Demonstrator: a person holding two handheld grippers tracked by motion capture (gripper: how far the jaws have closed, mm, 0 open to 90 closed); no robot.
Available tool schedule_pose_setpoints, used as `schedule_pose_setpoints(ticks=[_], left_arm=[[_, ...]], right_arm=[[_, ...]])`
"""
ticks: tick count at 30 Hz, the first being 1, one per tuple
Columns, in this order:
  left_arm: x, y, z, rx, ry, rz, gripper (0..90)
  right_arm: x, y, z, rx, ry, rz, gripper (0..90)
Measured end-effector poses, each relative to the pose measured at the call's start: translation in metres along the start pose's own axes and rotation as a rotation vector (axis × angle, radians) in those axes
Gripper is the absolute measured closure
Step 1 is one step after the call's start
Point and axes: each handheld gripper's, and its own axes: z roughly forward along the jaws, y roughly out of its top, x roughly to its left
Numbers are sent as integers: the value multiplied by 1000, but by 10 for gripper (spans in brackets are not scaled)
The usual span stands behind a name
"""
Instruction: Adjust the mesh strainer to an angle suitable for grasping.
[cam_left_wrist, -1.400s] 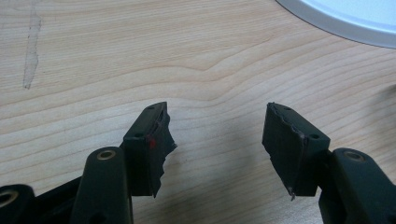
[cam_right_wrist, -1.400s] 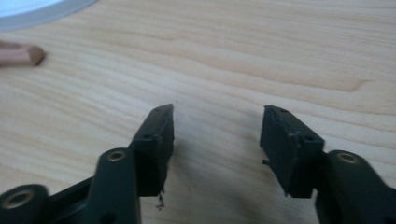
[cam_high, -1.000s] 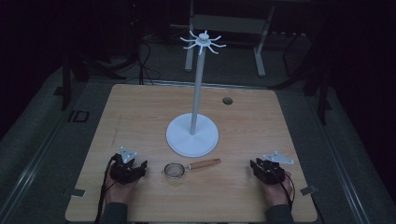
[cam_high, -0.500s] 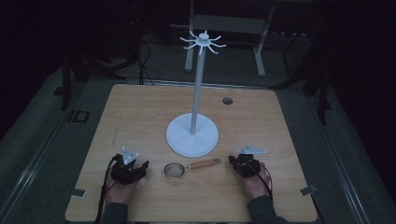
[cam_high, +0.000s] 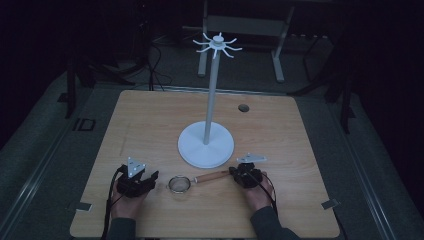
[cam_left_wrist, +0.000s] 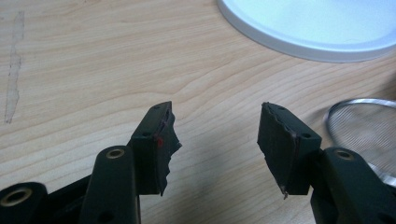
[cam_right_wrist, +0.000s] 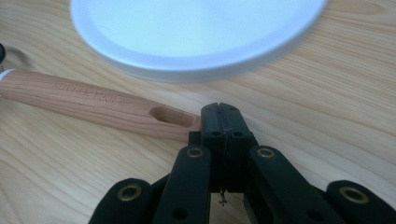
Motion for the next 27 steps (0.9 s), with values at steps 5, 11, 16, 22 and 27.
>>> schedule_pose_setpoints(ticks=[5, 11, 16, 22, 27], left_arm=[[-1, 1, -3, -25, -9, 12, 460], [0, 4, -7, -38, -33, -1, 475], [-1, 9, -8, -47, -68, -7, 489], [-9, 14, -7, -27, -112, 37, 494], [-16, 19, -3, -5, -131, 71, 500]], right_arm=[[19, 10, 9, -3, 33, -35, 896], [25, 14, 5, -15, 43, -69, 877], [14, 12, -7, -20, 43, -76, 828], [4, 6, -22, -21, 20, -95, 744], [-4, 1, -32, -33, -2, -93, 668]])
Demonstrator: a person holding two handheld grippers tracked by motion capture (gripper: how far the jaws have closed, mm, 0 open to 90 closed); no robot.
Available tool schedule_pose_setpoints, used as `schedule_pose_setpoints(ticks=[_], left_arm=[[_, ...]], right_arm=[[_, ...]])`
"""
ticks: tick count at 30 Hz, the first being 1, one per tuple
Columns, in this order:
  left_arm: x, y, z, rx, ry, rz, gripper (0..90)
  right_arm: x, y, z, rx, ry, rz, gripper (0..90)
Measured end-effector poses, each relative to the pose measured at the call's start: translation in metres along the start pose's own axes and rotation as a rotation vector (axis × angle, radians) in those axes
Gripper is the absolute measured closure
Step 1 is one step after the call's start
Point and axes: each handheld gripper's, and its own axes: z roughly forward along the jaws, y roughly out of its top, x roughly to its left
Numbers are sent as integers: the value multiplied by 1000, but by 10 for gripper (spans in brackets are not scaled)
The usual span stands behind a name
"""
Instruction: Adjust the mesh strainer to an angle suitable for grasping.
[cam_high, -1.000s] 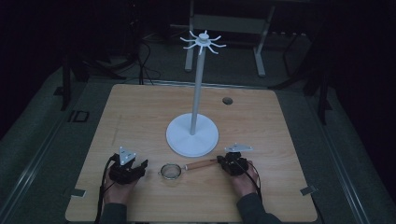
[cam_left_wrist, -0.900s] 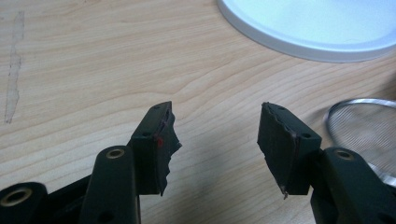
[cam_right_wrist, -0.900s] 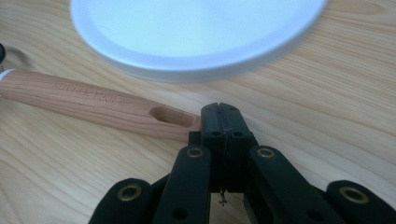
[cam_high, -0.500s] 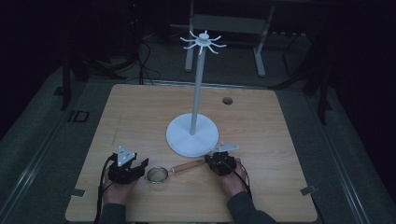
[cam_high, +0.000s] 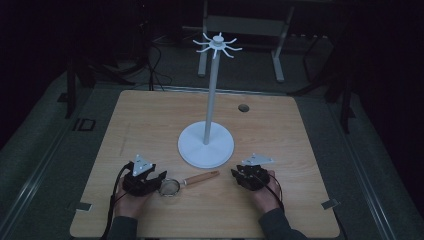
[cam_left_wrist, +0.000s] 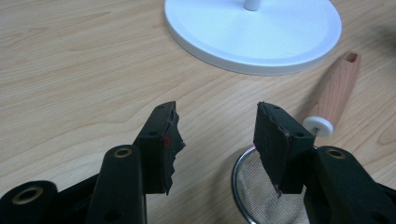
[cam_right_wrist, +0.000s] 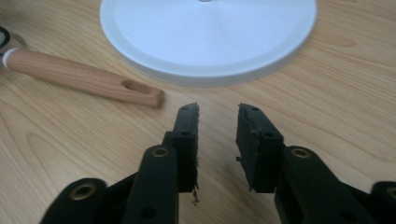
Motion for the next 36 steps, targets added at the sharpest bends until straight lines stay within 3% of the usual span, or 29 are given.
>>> schedule_pose_setpoints(ticks=[5, 12, 20, 36], left_arm=[[-2, 8, 4, 15, -23, 2, 516], [-7, 20, 7, 9, -50, 21, 517], [-12, 35, 13, 22, -87, 48, 519], [-19, 59, 22, 47, -175, 166, 527]], right_arm=[[-4, -10, -10, 3, -34, -29, 616], [-8, -25, -23, -16, -64, -28, 570], [-17, -29, -30, -29, -92, -10, 534], [-23, -34, -28, -8, -109, -8, 538]])
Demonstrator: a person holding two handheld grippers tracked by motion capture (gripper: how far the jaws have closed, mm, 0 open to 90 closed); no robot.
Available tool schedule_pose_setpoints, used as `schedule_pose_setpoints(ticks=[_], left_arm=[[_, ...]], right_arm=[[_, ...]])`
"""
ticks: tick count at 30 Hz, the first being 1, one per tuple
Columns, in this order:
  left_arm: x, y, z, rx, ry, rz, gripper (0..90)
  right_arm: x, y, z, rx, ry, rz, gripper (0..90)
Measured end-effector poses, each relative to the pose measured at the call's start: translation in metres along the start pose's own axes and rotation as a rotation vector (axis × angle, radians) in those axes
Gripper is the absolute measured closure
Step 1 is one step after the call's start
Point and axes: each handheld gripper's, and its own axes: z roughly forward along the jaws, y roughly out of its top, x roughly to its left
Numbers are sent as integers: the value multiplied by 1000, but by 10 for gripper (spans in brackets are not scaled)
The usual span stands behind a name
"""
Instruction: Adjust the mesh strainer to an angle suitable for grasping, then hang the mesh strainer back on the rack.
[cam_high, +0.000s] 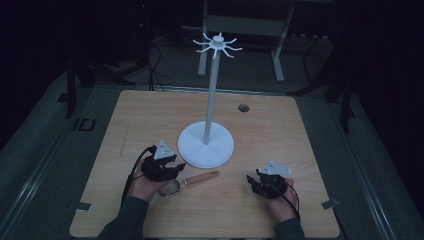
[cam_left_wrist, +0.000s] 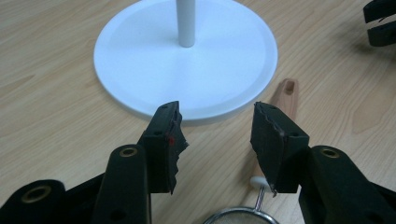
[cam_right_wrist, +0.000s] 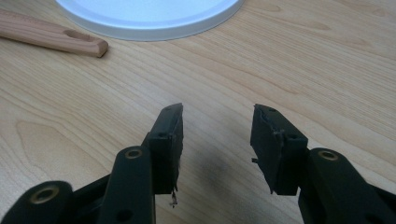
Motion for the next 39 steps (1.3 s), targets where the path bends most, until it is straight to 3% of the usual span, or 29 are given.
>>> schedule_pose_setpoints(ticks=[9, 19, 23, 25, 39], left_arm=[[0, 11, 3, 27, -36, 35, 519], [2, 16, 4, 67, -72, 41, 519], [-3, 23, 5, 138, -92, 74, 519], [-3, 23, 5, 138, -92, 74, 521], [-16, 37, 23, 282, -126, 156, 535]], right_arm=[[-2, -1, -1, 0, -3, 6, 526], [-4, 0, -2, -6, 0, 20, 500], [-4, 0, -2, -5, -7, 18, 505], [-4, 0, -3, -7, -5, 15, 505], [-5, 0, -2, -4, -9, 18, 502]])
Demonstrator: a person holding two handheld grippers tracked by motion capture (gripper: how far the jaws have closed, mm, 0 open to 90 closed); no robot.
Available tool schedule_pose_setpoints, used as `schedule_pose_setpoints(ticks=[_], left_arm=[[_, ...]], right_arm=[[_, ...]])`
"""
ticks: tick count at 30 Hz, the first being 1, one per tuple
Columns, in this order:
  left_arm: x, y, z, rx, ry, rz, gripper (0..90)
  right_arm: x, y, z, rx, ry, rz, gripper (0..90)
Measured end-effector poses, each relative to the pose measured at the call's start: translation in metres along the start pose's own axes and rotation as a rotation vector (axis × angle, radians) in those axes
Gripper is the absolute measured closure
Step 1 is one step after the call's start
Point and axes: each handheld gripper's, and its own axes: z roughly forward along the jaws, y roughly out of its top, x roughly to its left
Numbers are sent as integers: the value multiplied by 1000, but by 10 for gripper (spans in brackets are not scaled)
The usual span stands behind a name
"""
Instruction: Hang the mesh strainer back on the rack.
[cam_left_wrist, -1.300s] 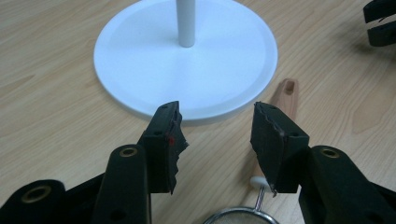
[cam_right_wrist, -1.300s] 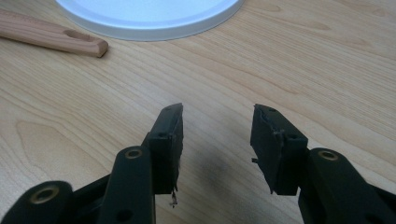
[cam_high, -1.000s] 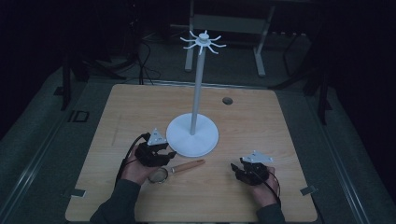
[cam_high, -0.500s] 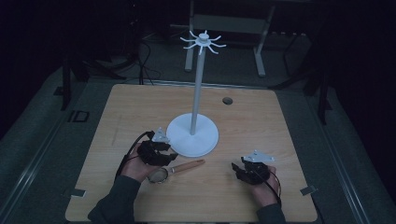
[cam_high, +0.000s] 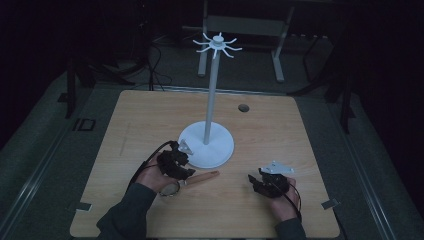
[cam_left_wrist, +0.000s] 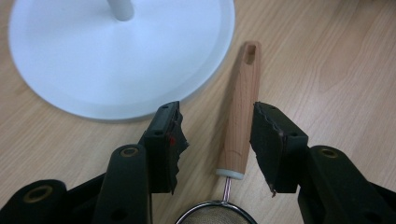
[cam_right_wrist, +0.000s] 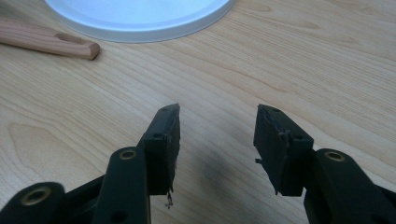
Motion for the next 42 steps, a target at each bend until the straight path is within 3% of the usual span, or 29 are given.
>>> schedule_pose_setpoints(ticks=[7, 18, 26, 42], left_arm=[[-1, 8, 10, 86, -19, 18, 535], [-3, 16, 23, 217, -9, 48, 535], [-3, 15, 34, 297, -46, 50, 544], [-5, 14, 50, 371, -93, 53, 609]], right_arm=[[-2, 0, -1, -6, 2, 4, 498], [-2, -1, -1, -4, 3, 8, 494], [-2, -1, -1, -4, 4, 6, 494], [-3, -2, -1, -5, 4, 7, 492]])
